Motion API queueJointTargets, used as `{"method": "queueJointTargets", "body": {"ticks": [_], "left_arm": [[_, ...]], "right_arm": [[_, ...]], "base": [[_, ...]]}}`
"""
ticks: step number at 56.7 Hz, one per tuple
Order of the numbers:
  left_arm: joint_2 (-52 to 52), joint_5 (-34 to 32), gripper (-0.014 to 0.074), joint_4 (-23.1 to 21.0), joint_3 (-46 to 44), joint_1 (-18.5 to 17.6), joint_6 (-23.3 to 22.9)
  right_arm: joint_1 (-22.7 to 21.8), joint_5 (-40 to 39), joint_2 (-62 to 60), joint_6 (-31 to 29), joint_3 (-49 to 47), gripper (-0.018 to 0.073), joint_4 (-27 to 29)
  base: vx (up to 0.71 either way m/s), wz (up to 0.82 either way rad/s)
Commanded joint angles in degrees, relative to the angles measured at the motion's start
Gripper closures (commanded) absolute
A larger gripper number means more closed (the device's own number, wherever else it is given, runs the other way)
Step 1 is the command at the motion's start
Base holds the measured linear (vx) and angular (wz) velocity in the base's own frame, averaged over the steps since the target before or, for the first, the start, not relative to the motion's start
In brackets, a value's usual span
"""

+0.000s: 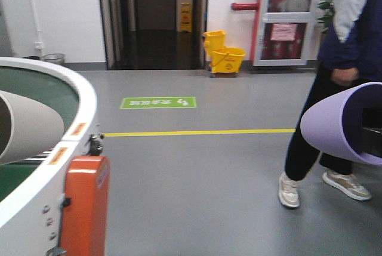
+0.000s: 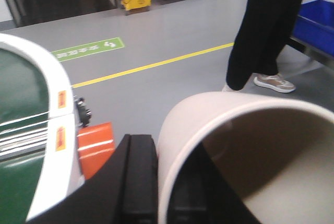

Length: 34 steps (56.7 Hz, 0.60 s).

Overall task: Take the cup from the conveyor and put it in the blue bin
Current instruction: 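Drive the base away from the conveyor holding both cups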

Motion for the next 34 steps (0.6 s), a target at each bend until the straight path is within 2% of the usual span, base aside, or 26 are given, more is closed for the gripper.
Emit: {"method": "queueJointTargets", "body": {"ticks": [1, 34], "left_arm": [[-0.4, -5.2, 0.0604, -1.3, -1.5, -0.4, -0.1], [-0.4, -5.2, 0.0604, -1.3, -1.5, -0.4, -0.1]], "right_arm": [[0.0, -5.0, -0.6, 0.0, -1.5, 0.0568, -1.1], [0.0, -5.0, -0.6, 0.0, -1.5, 0.0568, -1.1]], "base": [[0.14, -0.40], [0.18, -0.38]]}}
